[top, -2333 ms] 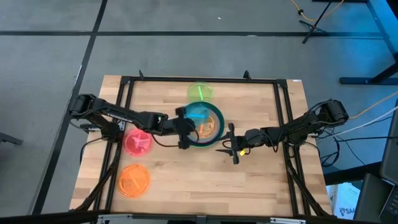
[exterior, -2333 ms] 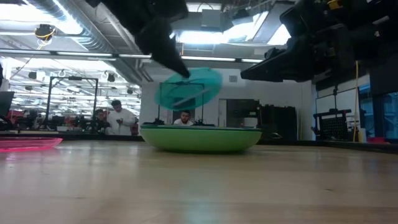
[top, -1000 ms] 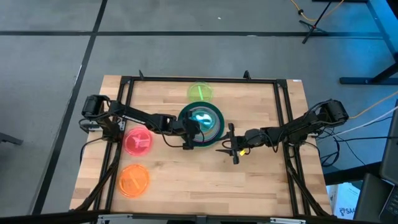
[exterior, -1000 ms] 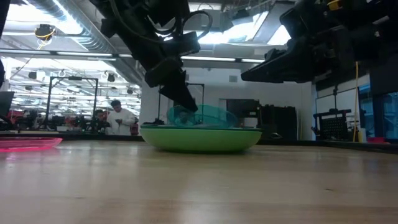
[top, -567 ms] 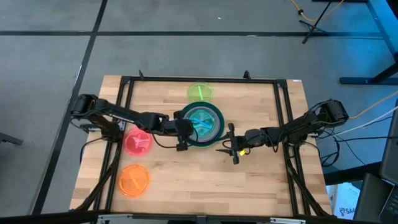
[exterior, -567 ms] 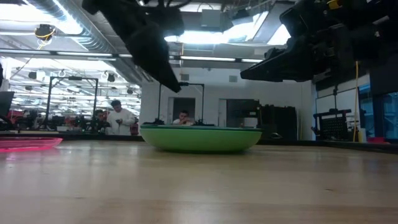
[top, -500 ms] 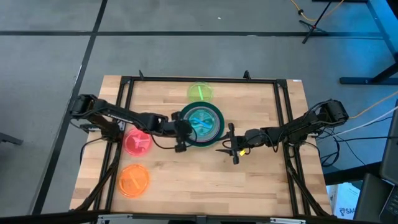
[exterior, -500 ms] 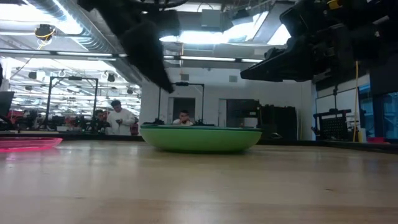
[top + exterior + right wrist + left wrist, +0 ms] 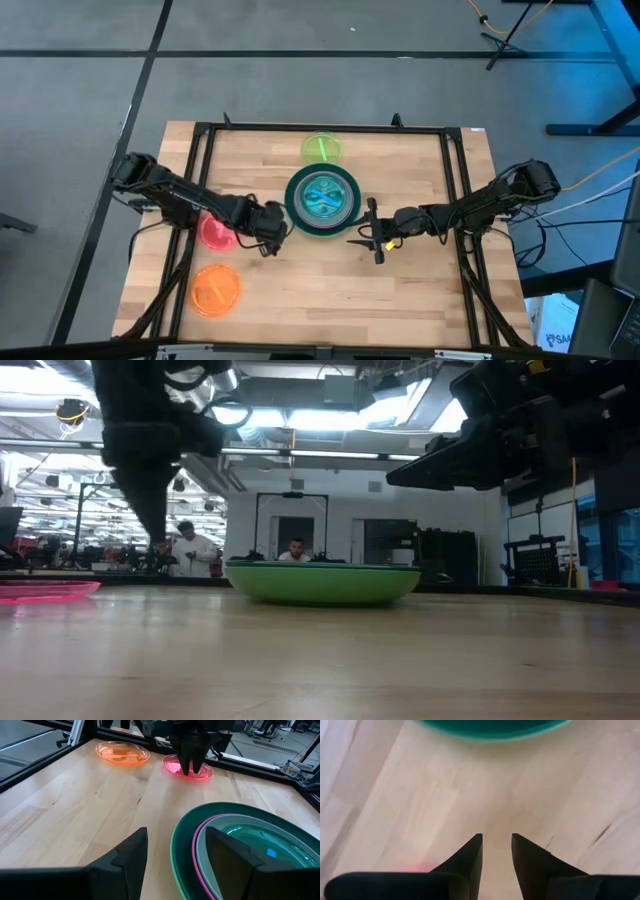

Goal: Stack plastic plates
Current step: Stack the pink plate on top of the blue plate

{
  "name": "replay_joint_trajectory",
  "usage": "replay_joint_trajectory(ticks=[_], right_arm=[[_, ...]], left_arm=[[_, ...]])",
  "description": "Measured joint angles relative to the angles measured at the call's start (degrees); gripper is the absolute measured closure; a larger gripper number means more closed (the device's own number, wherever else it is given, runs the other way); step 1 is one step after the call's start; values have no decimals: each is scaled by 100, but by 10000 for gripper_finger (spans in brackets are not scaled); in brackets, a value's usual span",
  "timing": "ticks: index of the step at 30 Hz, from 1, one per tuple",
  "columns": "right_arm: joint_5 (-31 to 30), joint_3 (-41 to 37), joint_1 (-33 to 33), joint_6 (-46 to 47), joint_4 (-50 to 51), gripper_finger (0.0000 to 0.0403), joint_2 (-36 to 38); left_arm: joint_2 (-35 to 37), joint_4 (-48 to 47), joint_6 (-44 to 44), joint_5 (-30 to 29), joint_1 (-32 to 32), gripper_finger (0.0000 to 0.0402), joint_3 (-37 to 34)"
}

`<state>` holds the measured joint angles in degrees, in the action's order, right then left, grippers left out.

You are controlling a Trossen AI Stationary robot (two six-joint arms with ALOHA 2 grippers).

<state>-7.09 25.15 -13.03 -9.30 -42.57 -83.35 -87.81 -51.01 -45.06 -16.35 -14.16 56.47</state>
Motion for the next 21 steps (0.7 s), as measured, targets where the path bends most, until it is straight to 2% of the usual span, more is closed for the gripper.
replay_joint_trajectory(ticks=[8, 12, 21], right_arm=[[2, 0, 0, 76, -13, 210, 0], [2, 0, 0, 92, -43, 210, 0], [1, 0, 1, 92, -63, 210, 0]], left_arm=[[-2, -365, -1255, -51, -289, 304, -195], [-2, -420, -1806, 340, -296, 304, -514], [-4, -359, -2210, 661, -177, 304, -1109]])
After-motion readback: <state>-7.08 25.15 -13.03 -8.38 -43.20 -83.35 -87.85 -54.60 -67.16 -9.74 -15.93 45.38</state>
